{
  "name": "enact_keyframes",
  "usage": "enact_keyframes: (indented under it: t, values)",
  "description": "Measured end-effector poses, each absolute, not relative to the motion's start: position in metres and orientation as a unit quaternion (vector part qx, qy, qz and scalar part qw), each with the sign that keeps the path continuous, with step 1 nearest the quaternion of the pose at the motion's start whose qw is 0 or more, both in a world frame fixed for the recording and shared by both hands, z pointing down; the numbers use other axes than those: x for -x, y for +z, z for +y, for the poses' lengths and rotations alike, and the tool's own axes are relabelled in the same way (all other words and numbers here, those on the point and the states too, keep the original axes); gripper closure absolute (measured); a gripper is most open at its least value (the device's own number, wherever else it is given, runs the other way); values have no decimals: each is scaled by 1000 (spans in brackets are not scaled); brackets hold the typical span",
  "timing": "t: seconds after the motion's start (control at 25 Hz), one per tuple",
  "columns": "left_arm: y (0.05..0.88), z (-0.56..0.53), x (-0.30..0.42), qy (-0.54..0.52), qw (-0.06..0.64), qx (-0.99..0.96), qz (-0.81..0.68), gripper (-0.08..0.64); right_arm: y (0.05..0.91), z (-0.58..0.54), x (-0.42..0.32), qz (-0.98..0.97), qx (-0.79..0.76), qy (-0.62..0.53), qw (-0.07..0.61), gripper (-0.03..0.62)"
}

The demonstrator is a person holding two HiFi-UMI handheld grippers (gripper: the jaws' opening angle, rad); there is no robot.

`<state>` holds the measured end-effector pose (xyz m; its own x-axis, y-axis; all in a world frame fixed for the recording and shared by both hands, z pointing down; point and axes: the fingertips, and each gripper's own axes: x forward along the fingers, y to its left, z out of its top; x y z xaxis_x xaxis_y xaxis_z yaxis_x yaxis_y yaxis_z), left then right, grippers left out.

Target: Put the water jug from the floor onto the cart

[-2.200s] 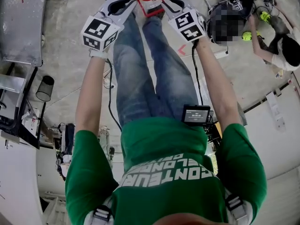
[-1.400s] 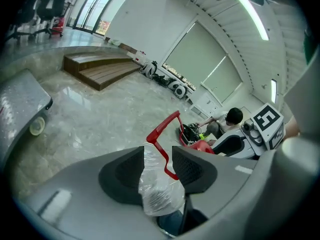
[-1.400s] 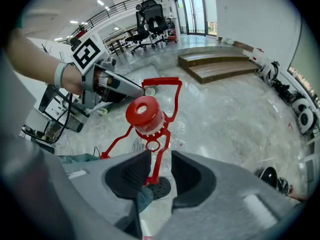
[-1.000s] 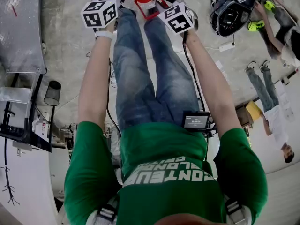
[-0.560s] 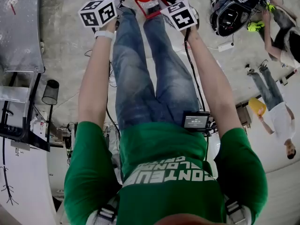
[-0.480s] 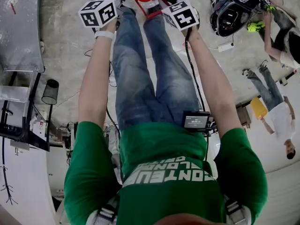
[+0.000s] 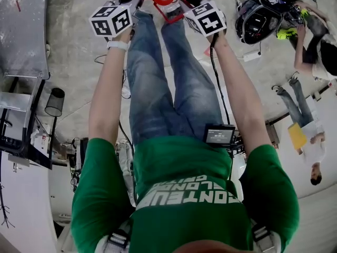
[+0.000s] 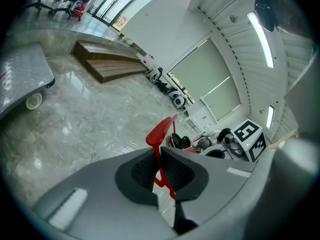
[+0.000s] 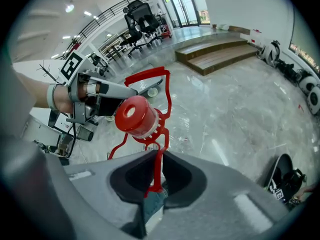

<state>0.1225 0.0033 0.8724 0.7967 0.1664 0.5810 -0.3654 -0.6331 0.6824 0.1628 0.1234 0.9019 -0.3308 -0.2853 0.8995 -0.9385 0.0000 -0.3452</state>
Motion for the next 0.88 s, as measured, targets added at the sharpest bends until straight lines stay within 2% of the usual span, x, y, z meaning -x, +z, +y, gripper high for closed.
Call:
enact_keyframes:
  t: [0.4, 0.88]
  values:
    - [782, -11, -121, 281, 409, -865, -81, 535, 814, 103, -169, -671, -468, 486, 308, 568]
    - [610, -34, -128, 192, 395, -892, -103, 535, 643, 69, -193, -722, -464, 395, 327, 568]
